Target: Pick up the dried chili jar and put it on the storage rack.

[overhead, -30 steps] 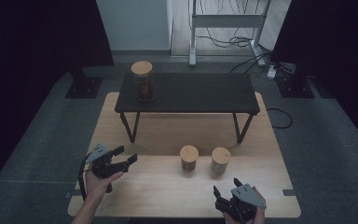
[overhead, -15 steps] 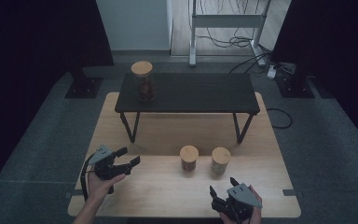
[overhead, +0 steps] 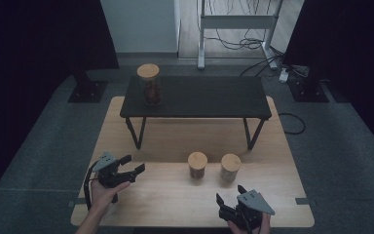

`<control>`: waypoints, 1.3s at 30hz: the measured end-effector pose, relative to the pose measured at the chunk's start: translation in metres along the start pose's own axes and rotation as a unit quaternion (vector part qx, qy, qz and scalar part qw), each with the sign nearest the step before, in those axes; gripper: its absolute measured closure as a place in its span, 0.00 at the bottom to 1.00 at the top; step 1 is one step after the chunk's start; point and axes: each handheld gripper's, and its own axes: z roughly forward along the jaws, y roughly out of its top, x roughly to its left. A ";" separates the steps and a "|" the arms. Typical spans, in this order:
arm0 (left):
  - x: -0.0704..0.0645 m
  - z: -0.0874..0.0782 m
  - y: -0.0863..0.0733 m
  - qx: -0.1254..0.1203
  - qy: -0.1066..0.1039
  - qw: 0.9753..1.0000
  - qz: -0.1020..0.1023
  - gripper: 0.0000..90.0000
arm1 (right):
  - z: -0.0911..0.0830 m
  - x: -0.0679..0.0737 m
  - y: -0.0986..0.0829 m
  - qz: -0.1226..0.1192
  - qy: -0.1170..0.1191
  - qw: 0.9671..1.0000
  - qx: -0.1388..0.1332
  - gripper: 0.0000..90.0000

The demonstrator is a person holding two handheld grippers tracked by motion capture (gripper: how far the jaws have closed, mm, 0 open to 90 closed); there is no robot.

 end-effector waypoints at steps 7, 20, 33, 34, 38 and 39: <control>0.002 -0.001 -0.002 0.001 -0.003 1.000 -0.004 0.24 | 0.004 0.006 0.005 0.001 0.002 1.000 0.001 0.23; 0.006 0.002 -0.003 0.004 -0.010 1.000 -0.016 0.24 | 0.030 0.023 0.026 -0.002 0.012 1.000 0.013 0.19; 0.002 0.011 -0.002 0.012 -0.020 1.000 -0.013 0.24 | 0.060 0.034 0.042 0.000 0.005 0.999 0.041 0.15; 0.002 0.011 -0.002 0.013 -0.020 1.000 -0.013 0.24 | 0.062 0.036 0.042 0.000 0.005 0.999 0.043 0.14; 0.002 0.012 -0.003 0.015 -0.021 1.000 -0.015 0.24 | 0.073 0.043 0.044 -0.007 0.001 0.999 0.051 0.13; 0.002 0.012 -0.003 0.015 -0.021 1.000 -0.014 0.24 | 0.076 0.044 0.045 -0.009 0.000 0.999 0.054 0.13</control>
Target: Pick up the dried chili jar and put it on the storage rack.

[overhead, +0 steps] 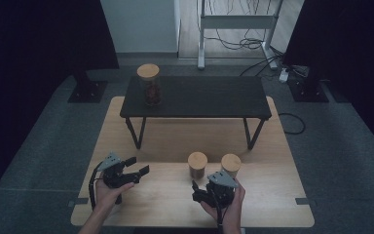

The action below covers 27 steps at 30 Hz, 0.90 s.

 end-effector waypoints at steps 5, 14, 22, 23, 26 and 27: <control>-0.001 0.000 0.000 0.001 0.001 1.000 0.000 0.24 | 0.012 0.005 0.004 -0.004 -0.003 1.000 0.008 0.12; -0.002 -0.001 -0.001 0.001 0.001 1.000 0.000 0.24 | 0.032 0.014 0.009 -0.009 -0.022 0.999 0.023 0.13; -0.003 0.000 -0.001 0.004 0.002 1.000 0.000 0.24 | 0.047 0.015 0.012 -0.010 -0.033 0.999 0.030 0.13; -0.003 0.001 -0.001 0.004 0.002 1.000 0.000 0.24 | 0.049 0.015 0.012 -0.010 -0.035 0.999 0.031 0.13; -0.003 0.001 -0.002 0.006 0.002 1.000 0.000 0.24 | 0.054 0.014 0.014 -0.007 -0.040 0.999 0.033 0.13; -0.003 0.001 -0.002 0.006 0.002 1.000 0.000 0.24 | 0.056 0.013 0.015 -0.005 -0.040 0.999 0.035 0.13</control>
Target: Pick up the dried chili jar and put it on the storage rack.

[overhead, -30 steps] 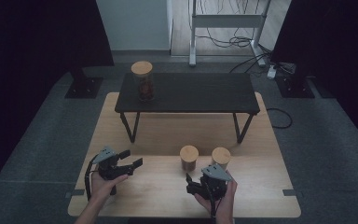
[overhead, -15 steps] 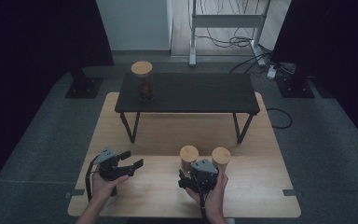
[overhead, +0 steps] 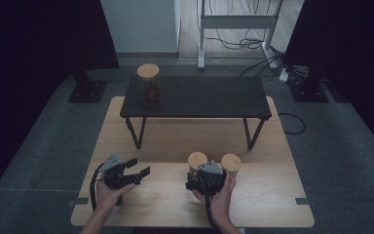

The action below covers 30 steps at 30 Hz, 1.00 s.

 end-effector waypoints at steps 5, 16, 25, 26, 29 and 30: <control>0.000 0.000 0.000 0.000 0.001 1.000 -0.001 0.24 | 0.008 0.001 0.002 0.000 -0.007 1.000 0.006 0.13; 0.001 0.000 -0.001 0.001 0.002 1.000 -0.002 0.24 | 0.020 0.009 0.007 -0.002 -0.028 1.000 0.010 0.13; 0.001 0.000 -0.001 0.001 0.002 1.000 -0.002 0.24 | 0.030 0.024 0.009 0.000 -0.042 0.999 0.015 0.13; 0.001 0.000 -0.001 0.001 0.001 1.000 -0.002 0.24 | 0.031 0.025 0.010 0.003 -0.046 0.999 0.016 0.13; 0.002 0.000 -0.001 0.000 0.001 1.000 -0.003 0.24 | 0.034 0.026 0.012 0.008 -0.050 0.999 0.021 0.13; 0.002 0.000 -0.001 0.000 0.001 1.000 -0.003 0.24 | 0.035 0.027 0.012 0.008 -0.052 0.998 0.021 0.13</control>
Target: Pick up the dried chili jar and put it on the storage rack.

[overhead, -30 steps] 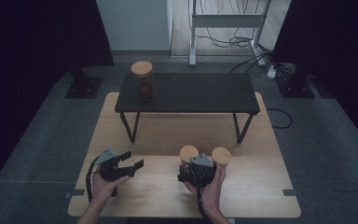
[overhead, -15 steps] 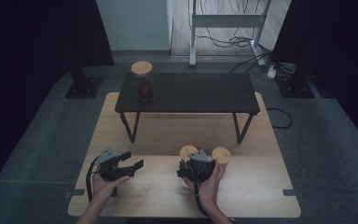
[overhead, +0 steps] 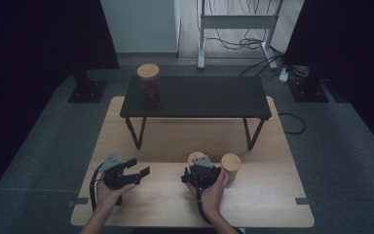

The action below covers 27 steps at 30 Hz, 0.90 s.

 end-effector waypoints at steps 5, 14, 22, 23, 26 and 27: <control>0.000 0.000 0.000 -0.001 0.000 1.000 0.001 0.24 | 0.002 0.005 0.001 -0.001 -0.009 1.000 -0.001 0.15; 0.001 0.000 0.000 0.000 0.000 1.000 -0.001 0.24 | 0.005 0.004 -0.001 0.002 -0.006 1.000 -0.002 0.27; 0.002 0.000 -0.001 0.000 0.000 1.000 -0.002 0.24 | 0.004 -0.002 -0.003 0.006 0.006 1.000 -0.007 0.28; 0.001 0.000 -0.001 0.000 0.000 1.000 -0.002 0.24 | 0.004 -0.002 -0.003 0.006 0.007 1.000 -0.008 0.28; 0.001 0.001 -0.001 0.000 0.000 1.000 -0.003 0.24 | 0.004 -0.003 -0.004 0.006 0.009 1.000 -0.010 0.28; 0.001 0.001 -0.001 0.000 0.000 1.000 -0.003 0.24 | 0.004 -0.003 -0.004 0.007 0.009 1.000 -0.011 0.28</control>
